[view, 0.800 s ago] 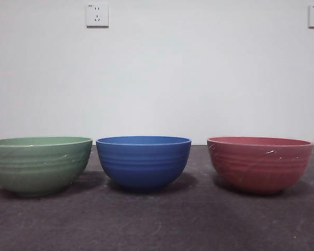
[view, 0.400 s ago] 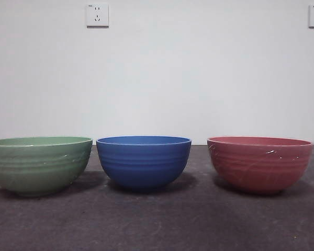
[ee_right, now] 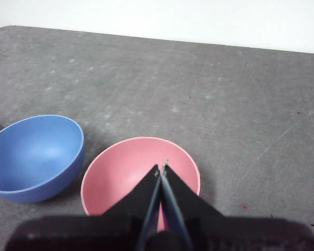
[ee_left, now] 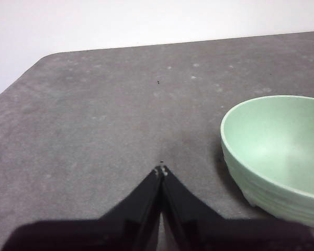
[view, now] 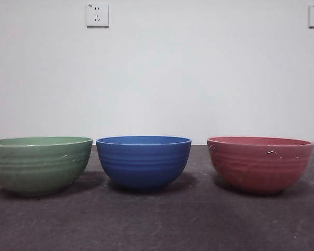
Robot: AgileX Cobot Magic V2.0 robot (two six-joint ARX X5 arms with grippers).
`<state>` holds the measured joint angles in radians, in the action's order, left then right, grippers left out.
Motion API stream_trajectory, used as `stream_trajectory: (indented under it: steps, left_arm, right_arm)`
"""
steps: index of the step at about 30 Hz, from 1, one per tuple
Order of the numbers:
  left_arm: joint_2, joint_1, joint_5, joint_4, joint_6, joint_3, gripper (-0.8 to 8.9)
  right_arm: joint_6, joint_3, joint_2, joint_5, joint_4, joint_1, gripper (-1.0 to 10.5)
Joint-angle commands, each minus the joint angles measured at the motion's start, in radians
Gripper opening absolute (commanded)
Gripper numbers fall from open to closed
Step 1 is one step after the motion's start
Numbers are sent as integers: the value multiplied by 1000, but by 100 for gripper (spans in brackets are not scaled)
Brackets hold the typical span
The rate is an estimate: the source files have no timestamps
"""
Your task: Pick up the green bowl on the top,put the green bowl on the left,pick up the red bowl in the middle,put the red bowl on the right
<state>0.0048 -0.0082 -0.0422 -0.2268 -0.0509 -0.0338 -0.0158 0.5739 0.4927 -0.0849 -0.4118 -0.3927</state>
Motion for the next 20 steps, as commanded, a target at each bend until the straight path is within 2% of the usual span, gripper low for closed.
stream_trajectory:
  steps: [1, 7, 11, 13, 16, 20]
  left_arm:
    - [-1, 3, -3, 5, 6, 16, -3]
    - [-1, 3, -3, 5, 6, 16, -3]
    - [-1, 3, -3, 5, 6, 16, -4]
    - [-1, 3, -3, 5, 6, 16, -4]
    - [-1, 3, -3, 5, 6, 16, -3]
    - [-1, 3, -3, 5, 6, 16, -3]
  right_arm:
    - [-12, -5, -2, 0, 6, 0, 3]
    - [-10, -5, -5, 0, 2, -3, 1]
    - [11, -14, -103, -23, -68, 10, 1]
    - [60, -55, -168, -18, -58, 50, 1]
    - [89, -156, -254, -11, -2, 137, 1]
    - [97, -304, -346, 75, 71, 233, 1]
